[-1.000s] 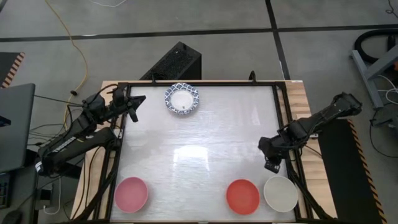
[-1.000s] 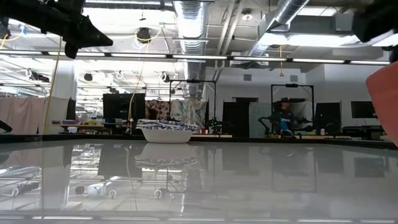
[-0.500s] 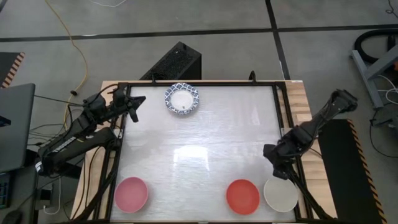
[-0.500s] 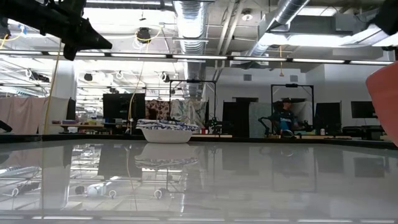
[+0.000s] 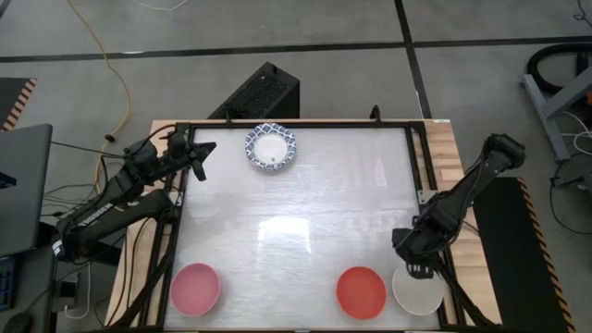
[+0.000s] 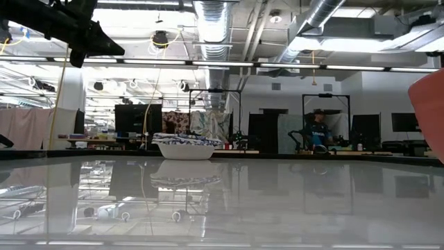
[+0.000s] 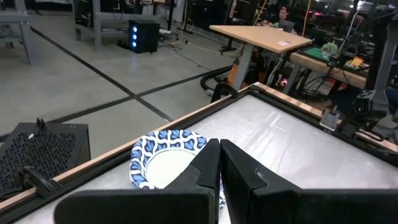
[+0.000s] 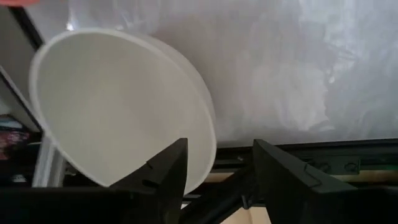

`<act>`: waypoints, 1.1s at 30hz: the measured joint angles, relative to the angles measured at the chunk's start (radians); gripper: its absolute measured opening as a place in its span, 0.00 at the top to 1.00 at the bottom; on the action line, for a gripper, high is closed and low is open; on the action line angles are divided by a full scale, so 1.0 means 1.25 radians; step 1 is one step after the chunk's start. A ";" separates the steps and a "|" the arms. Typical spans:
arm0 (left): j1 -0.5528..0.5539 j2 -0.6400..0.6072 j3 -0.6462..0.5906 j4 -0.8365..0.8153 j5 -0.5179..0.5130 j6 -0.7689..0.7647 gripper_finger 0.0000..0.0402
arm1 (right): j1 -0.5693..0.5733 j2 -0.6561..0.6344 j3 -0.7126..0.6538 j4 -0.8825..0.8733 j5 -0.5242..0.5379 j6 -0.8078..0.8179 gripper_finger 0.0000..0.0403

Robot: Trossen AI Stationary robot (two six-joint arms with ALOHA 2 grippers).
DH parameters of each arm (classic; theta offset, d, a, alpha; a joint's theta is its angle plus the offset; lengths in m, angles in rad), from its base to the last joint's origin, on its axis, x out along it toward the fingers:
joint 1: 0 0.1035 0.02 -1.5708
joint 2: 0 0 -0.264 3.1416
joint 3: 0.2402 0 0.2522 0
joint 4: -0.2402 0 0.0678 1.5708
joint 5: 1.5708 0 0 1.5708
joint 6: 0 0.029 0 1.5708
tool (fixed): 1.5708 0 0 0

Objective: Nest bowls inside each other
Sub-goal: Stack the white bowl on top of the blue patterned bowl

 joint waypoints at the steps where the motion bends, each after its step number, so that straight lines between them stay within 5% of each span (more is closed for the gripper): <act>1: 0.000 0.000 0.000 0.000 0.000 0.000 1.00 | 0.001 0.013 0.000 0.002 -0.001 0.000 0.49; 33: 0.000 0.000 0.000 -0.025 -0.017 0.012 1.00 | 0.000 0.136 -0.002 0.069 0.019 -0.063 0.39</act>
